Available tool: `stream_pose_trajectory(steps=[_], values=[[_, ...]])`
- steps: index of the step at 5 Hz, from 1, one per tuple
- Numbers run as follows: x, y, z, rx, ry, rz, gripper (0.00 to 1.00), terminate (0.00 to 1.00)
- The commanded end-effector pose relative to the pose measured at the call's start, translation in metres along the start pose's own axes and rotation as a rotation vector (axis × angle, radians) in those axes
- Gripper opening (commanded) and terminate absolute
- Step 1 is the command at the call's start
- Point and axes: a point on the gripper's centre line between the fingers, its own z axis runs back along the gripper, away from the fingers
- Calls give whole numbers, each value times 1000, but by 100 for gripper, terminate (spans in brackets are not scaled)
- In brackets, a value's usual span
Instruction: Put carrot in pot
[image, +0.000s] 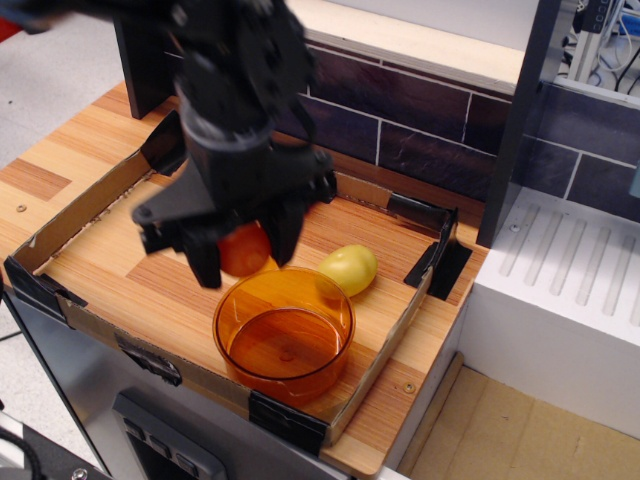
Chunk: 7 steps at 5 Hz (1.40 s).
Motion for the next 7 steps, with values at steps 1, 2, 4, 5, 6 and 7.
stream_pose_trajectory(steps=[1,2,4,5,6,7], values=[[-8,-10,-3,24,-10,3,100,0],[-7,-8,4,-4,15,15,100,0],[19,-8,45,-42,-1,90,100,0],[19,-8,45,-42,-1,90,100,0],[19,-8,45,-42,-1,90,100,0],[19,-8,45,-42,-1,90,100,100]])
